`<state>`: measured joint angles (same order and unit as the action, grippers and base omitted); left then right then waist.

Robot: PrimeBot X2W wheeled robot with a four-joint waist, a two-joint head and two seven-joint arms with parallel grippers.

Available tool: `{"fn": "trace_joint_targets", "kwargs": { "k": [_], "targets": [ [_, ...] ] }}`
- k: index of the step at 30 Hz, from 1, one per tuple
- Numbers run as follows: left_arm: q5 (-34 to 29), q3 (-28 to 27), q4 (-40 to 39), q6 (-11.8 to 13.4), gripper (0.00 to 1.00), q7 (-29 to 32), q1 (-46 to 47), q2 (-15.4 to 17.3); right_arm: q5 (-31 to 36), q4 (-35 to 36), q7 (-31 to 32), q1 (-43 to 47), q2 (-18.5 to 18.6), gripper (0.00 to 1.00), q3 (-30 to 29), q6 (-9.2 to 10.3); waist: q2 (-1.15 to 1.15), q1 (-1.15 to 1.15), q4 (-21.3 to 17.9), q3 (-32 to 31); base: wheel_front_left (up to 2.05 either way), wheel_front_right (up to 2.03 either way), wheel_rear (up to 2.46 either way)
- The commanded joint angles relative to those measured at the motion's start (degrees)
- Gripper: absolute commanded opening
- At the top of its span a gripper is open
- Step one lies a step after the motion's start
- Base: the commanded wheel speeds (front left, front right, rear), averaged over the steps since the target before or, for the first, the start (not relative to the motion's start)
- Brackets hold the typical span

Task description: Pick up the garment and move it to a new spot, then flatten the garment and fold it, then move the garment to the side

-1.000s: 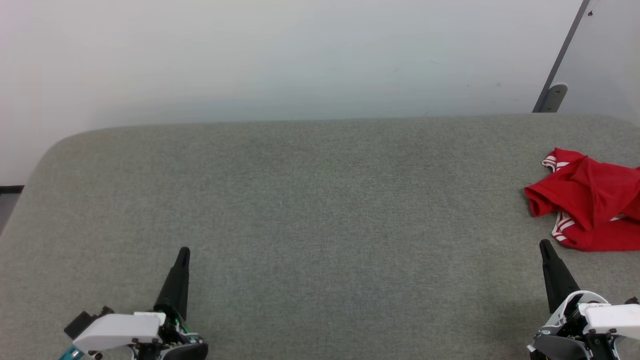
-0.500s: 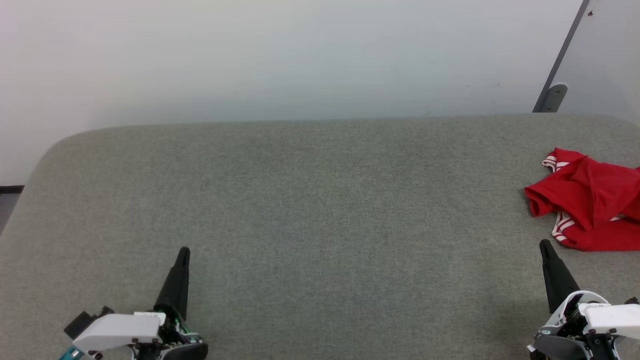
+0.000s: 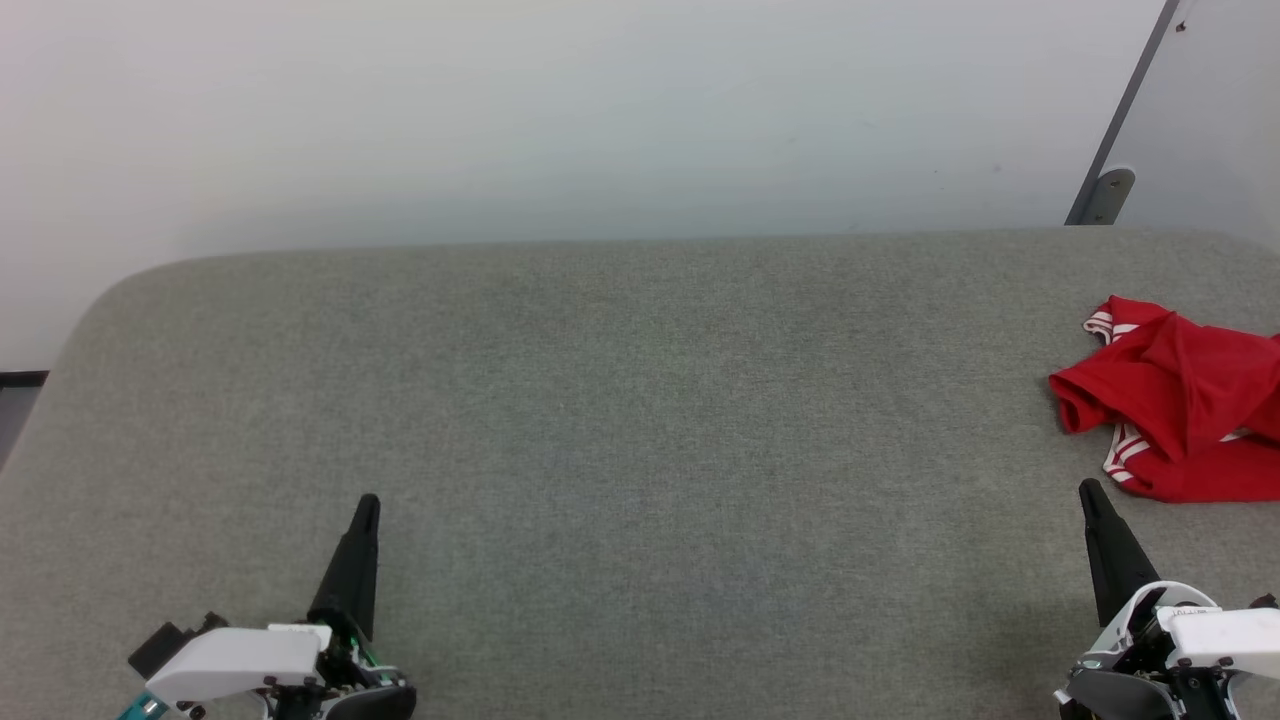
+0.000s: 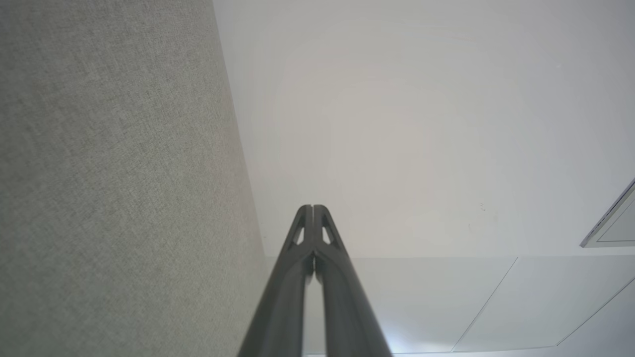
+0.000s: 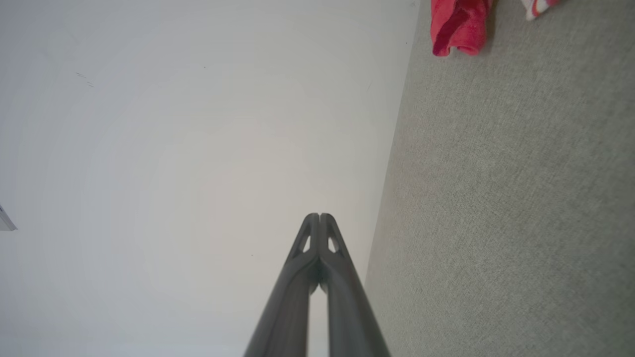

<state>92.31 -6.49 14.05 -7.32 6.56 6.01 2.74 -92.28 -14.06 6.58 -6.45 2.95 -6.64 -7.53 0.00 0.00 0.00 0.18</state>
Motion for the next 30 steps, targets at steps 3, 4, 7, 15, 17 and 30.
{"fn": "trace_joint_targets", "kwargs": {
  "k": [3,4,7,15,17,30],
  "targets": [
    [0.2,-0.1,0.1,-0.3,0.0,0.2,0.6,0.0,-0.3,0.2,0.1,0.5,-0.2,0.0,0.1,0.08,0.0,0.0,0.0,0.0,0.0,0.0,0.0],
    [0.2,0.0,0.1,-0.3,0.0,0.2,0.6,0.0,-0.3,0.2,0.1,0.5,-0.2,0.0,0.1,0.07,0.0,0.0,0.0,0.0,0.0,0.0,0.0],
    [0.2,0.0,0.1,-0.3,0.0,0.1,0.6,0.0,-0.3,0.2,0.1,0.5,-0.2,0.0,0.1,0.07,0.0,0.0,0.0,0.0,0.0,0.0,0.0],
    [0.2,0.0,0.1,-0.3,0.0,0.1,0.6,0.0,-0.3,0.2,0.1,0.5,-0.2,0.0,0.1,0.07,0.0,0.0,0.0,0.0,0.0,0.0,0.0],
    [0.2,0.0,0.1,-0.3,0.0,0.1,0.6,0.0,-0.3,0.2,0.1,0.5,-0.2,0.0,0.1,0.08,0.0,0.0,0.0,0.0,0.0,0.0,0.0],
    [0.2,0.0,0.1,-0.3,0.0,0.1,0.6,0.0,-0.3,0.2,0.1,0.5,-0.2,0.0,0.1,0.07,0.0,0.0,0.0,0.0,0.0,0.0,0.0]
  ]
}}
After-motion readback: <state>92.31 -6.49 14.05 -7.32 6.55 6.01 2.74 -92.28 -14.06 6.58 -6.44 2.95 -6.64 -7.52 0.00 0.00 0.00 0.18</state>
